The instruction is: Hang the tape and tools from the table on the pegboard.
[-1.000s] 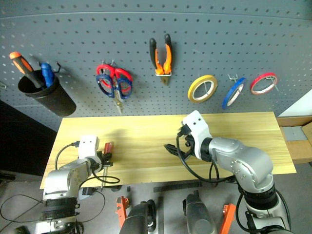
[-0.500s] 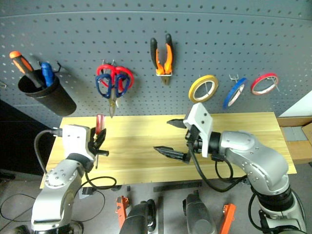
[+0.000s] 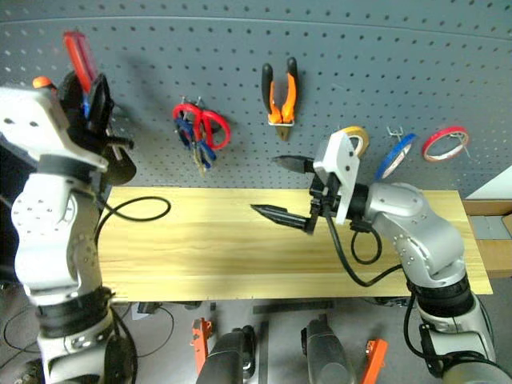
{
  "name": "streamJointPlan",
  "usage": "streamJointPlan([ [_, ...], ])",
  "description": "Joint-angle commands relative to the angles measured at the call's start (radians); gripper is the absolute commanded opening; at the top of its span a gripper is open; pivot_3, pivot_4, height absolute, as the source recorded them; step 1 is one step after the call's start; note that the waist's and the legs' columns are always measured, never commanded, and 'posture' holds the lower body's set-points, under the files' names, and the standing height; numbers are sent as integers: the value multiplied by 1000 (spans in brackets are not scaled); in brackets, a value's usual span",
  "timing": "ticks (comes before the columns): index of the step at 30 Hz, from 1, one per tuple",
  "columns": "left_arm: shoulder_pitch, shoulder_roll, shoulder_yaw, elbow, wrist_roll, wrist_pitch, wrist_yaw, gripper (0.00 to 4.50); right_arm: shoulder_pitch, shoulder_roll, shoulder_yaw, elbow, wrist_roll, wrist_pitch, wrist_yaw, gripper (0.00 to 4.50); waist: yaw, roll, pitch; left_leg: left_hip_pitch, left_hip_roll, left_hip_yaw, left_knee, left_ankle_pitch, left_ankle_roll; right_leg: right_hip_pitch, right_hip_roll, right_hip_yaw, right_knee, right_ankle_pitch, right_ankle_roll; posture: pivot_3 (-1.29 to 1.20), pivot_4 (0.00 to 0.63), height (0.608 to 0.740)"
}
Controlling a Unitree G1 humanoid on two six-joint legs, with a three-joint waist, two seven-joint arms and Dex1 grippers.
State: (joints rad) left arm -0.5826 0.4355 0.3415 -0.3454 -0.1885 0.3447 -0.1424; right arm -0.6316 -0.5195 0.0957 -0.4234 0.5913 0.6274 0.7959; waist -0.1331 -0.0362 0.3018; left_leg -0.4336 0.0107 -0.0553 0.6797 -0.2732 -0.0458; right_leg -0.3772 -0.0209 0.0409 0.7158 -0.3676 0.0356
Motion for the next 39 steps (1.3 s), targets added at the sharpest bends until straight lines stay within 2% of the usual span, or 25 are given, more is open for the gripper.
streamJointPlan([
  [1,-83,11,53,-14,-59,7,21,853,-21,-8,-34,-13,14,-20,16,4500,-4,-1,-1,0,0,0,0,0,0,0,0,0,1,0,0,-156,199,740],
  [6,-167,49,81,10,-96,26,28,853,-23,-22,-49,-16,36,-4,26,4500,-8,-2,-3,0,0,0,0,0,0,0,0,0,1,0,0,-158,190,740],
  [16,-134,150,124,-8,-56,25,50,853,-22,-29,-59,-17,64,7,39,4500,-8,-2,-23,0,0,0,1,0,0,-2,0,0,2,0,0,-132,173,740],
  [26,-77,76,77,172,-16,-173,44,853,-59,5,-38,17,45,-12,29,4500,-7,-2,-38,0,0,0,7,1,-1,-2,0,0,6,0,0,-157,179,740],
  [36,-36,74,93,152,18,-166,122,853,-41,-7,-49,-8,51,9,11,4500,-9,-2,-38,1,0,0,18,1,-1,-2,0,1,18,0,0,-165,191,740],
  [39,-18,71,98,133,30,-160,151,1831,-38,-8,-48,-6,50,6,10,4500,-9,-2,-38,1,0,0,18,1,-1,-2,0,1,18,0,0,-160,190,740],
])
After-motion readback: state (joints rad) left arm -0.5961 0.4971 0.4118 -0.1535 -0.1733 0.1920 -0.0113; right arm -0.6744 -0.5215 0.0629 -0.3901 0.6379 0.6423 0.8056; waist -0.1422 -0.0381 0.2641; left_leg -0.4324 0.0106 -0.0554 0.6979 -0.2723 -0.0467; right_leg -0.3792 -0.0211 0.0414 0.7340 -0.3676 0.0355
